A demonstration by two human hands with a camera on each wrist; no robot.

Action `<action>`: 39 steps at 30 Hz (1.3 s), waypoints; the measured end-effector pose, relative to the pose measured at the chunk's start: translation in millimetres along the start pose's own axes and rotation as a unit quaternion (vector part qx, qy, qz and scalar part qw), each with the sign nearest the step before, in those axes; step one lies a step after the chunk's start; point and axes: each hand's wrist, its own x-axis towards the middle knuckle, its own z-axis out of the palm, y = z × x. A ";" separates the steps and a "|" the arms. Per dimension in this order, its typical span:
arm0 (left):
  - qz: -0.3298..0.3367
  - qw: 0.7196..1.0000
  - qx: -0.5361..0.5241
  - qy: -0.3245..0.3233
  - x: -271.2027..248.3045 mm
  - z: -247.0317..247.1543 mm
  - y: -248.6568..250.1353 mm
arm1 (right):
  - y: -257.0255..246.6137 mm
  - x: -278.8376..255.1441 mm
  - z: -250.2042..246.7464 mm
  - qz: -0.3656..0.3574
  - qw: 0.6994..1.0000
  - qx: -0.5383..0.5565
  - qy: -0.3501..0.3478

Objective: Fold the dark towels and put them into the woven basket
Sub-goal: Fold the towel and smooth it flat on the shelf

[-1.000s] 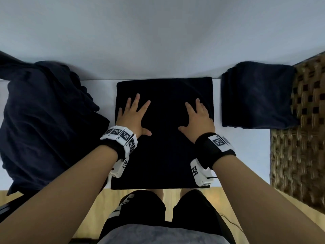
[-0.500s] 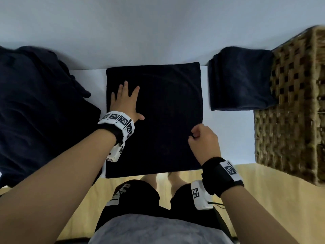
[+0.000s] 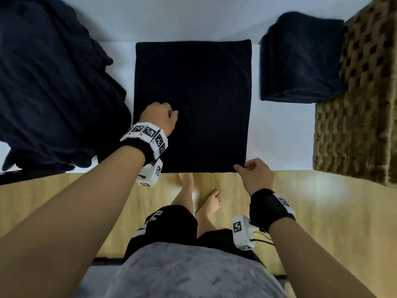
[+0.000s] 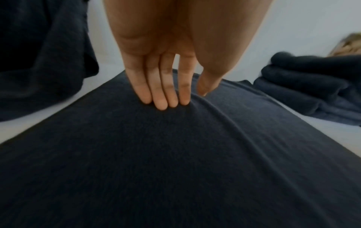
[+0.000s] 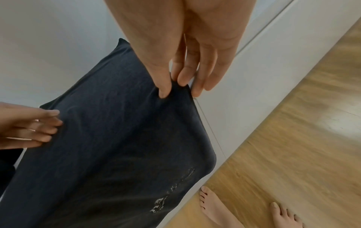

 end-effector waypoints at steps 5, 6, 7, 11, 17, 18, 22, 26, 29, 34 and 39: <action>-0.039 0.992 -0.103 0.069 -76.5 7.8 -27.5 | 4.2 2.2 1.9 -0.010 0.999 0.031 0.021; -0.072 0.989 -0.101 0.079 -93.5 14.5 -37.8 | 5.3 1.9 2.0 -0.012 0.999 0.036 0.023; -0.112 0.985 -0.100 0.080 -109.2 22.7 -48.0 | 6.0 2.0 2.0 -0.014 0.999 0.037 0.026; -0.282 0.946 -0.148 0.051 -144.4 58.6 -73.0 | 7.5 1.1 2.0 -0.023 0.999 0.038 0.031; -0.378 0.901 -0.210 0.044 -141.9 79.7 -82.4 | 26.3 -5.6 -2.9 -0.036 0.996 0.081 -0.005; -0.381 0.898 -0.214 0.050 -142.1 80.1 -82.6 | 29.6 -6.4 -2.9 -0.040 0.996 0.081 -0.010; -0.385 0.891 -0.235 0.059 -145.4 75.6 -81.8 | 32.7 -8.2 1.5 -0.042 0.998 0.054 0.002; -0.381 0.884 -0.257 0.080 -149.2 69.8 -75.8 | 30.5 -6.0 6.1 -0.024 0.997 0.064 0.021; -0.354 0.894 -0.258 0.089 -155.8 69.2 -72.3 | 33.2 -7.7 8.2 -0.012 0.995 0.099 0.023; -0.317 0.912 -0.244 0.088 -160.4 66.7 -68.1 | 31.4 -12.1 12.5 0.010 0.988 0.152 0.025; -0.320 0.902 -0.257 0.133 -157.7 47.2 -62.9 | 21.0 -16.2 -0.4 -0.014 0.976 0.219 0.016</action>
